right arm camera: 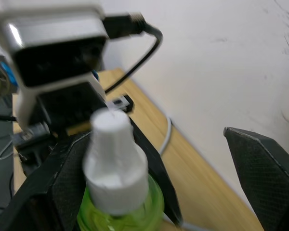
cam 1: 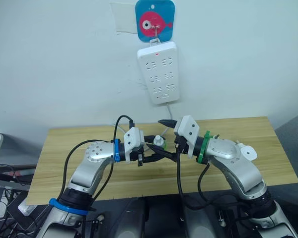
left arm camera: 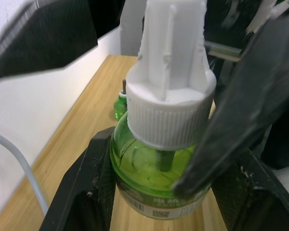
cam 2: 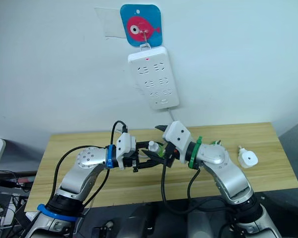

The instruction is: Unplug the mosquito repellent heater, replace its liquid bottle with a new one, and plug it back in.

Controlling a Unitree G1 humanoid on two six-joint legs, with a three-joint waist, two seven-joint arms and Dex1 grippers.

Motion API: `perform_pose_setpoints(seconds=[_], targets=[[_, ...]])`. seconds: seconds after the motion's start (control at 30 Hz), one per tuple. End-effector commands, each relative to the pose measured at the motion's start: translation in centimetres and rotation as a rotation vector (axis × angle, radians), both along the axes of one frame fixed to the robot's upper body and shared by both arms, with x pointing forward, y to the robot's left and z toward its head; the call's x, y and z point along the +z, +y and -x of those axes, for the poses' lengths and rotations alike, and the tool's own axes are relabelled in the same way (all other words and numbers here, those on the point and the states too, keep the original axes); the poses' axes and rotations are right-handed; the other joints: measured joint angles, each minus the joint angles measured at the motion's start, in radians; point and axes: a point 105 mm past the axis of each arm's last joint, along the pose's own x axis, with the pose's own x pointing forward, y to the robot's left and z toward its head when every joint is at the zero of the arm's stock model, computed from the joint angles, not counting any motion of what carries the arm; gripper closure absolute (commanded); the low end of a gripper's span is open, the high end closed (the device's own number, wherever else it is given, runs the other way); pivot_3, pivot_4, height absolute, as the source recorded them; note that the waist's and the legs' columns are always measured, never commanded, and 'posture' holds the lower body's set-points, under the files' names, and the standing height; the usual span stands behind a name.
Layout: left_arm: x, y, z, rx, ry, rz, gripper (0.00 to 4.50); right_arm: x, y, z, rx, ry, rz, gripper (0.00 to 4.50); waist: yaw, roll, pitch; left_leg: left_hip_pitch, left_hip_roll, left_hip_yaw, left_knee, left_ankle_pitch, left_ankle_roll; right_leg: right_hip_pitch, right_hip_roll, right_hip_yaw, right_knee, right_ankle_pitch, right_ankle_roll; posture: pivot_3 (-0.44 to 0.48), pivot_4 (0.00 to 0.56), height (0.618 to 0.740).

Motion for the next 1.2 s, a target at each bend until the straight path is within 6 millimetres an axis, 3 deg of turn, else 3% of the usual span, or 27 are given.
perform_pose_setpoints(seconds=[0.03, 0.17, 0.3, 0.6, 0.73, 0.93, 1.2], targets=[[0.5, 0.0, 0.4, -0.017, -0.024, 0.008, 2.23, 1.4, -2.5, -0.6, -0.063, -0.031, -0.022, 0.03, 0.000, 0.000, 0.000, 0.000, 0.000, 0.000, 0.000, 0.000, 0.000, 0.000, 0.000, 0.000, 0.000, 0.000, 0.000, -0.082, 0.253, 0.740], [0.2, 0.1, 0.3, -0.012, -0.021, 0.001, 2.23, 1.8, -4.7, -0.5, -0.075, -0.014, -0.009, 0.03, 0.000, 0.000, 0.000, 0.000, 0.000, 0.000, 0.000, 0.000, 0.000, 0.000, 0.000, 0.000, 0.000, 0.000, 0.000, -0.086, 0.259, 0.740], [0.2, 0.2, 0.2, -0.004, -0.021, -0.001, 2.23, 1.8, -5.1, 0.4, -0.020, 0.014, -0.010, 0.03, 0.001, 0.000, 0.000, 0.000, 0.000, 0.001, 0.000, -0.001, 0.002, 0.000, 0.000, 0.001, 0.000, 0.000, 0.000, -0.093, 0.259, 0.740], [0.4, 0.1, -0.1, 0.001, -0.030, 0.004, 2.23, 1.5, -1.3, 1.9, 0.100, 0.047, -0.062, 0.03, -0.009, 0.000, 0.000, 0.000, 0.001, 0.001, 0.000, -0.001, 0.002, 0.000, 0.000, 0.000, 0.000, 0.000, 0.000, -0.072, 0.260, 0.740], [0.4, 0.1, 0.0, 0.001, -0.030, 0.002, 2.23, 1.0, 0.2, 1.1, 0.077, 0.037, -0.067, 0.03, -0.009, 0.000, 0.000, 0.000, 0.000, 0.000, 0.000, -0.001, 0.001, 0.000, 0.000, 0.000, 0.000, 0.000, 0.000, -0.057, 0.268, 0.740], [0.5, -0.1, 0.0, 0.003, -0.031, 0.008, 2.23, 1.3, -0.8, -0.8, -0.011, 0.010, -0.071, 0.03, -0.004, 0.000, 0.000, 0.000, 0.000, 0.000, 0.000, 0.000, 0.001, 0.000, 0.000, 0.000, 0.000, 0.000, 0.000, -0.057, 0.272, 0.740], [0.3, 0.2, -0.1, 0.009, -0.026, 0.006, 2.23, 1.6, -4.0, -0.6, -0.004, 0.008, -0.015, 0.03, -0.003, 0.000, 0.000, 0.000, 0.000, 0.000, 0.000, -0.001, 0.002, 0.000, 0.000, 0.000, 0.000, 0.000, 0.000, -0.065, 0.270, 0.740]])
